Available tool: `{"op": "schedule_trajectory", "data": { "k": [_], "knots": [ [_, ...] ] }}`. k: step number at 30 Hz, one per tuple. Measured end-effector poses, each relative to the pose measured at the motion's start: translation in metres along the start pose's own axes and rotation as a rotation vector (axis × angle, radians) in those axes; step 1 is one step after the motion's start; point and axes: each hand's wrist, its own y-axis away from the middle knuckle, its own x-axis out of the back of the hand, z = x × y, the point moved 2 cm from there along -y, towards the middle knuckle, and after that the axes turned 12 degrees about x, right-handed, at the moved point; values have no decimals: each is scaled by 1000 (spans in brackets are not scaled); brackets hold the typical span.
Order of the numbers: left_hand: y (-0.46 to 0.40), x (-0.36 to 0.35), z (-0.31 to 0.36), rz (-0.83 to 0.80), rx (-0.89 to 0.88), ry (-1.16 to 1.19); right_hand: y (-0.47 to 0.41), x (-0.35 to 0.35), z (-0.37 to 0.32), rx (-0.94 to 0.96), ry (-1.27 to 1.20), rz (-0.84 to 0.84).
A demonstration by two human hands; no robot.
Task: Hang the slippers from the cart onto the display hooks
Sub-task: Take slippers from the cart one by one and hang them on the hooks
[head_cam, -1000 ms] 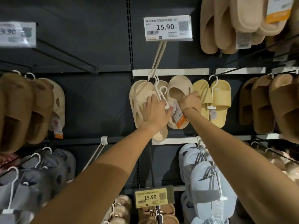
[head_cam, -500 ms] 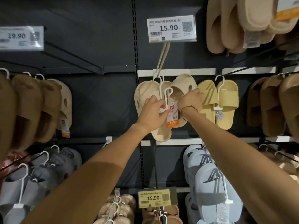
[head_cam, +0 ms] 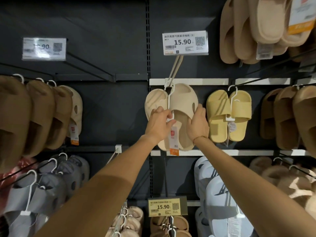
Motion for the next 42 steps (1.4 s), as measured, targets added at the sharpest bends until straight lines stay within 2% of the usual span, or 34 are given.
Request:
{"op": "schedule_trajectory", "data": {
  "k": [5, 10, 14, 16, 19, 22, 26, 29, 32, 36, 39, 42],
  "knots": [
    [10, -12, 11, 84, -39, -31, 15, -16, 25, -119, -88, -89],
    [21, -6, 2, 59, -114, -147, 9, -15, 20, -128, 51, -285],
    [35, 0, 1, 89, -161, -196, 24, -18, 19, -218, 104, -487],
    [43, -2, 3, 86, -167, -239, 36, -12, 17, -252, 83, -531],
    [60, -13, 19, -8, -100, -339, 55, 15, 7, -114, 181, -521],
    [87, -23, 50, -135, -64, -430, 83, 62, 6, 48, 452, -495],
    [121, -35, 112, -313, -158, -452, 133, 147, 26, 17, 636, -510],
    [153, -60, 167, -399, -287, -368, 185, 223, 48, -30, 729, -483],
    [201, -94, 233, -469, -430, -267, 249, 301, 69, -148, 790, -435],
    [300, -138, 315, -608, -578, -129, 350, 397, 84, -399, 921, -428],
    [387, -167, 355, -741, -634, 54, 431, 460, 86, -582, 988, -410],
    [477, -193, 379, -892, -777, 64, 509, 511, 86, -751, 1034, -410]
  ]
}}
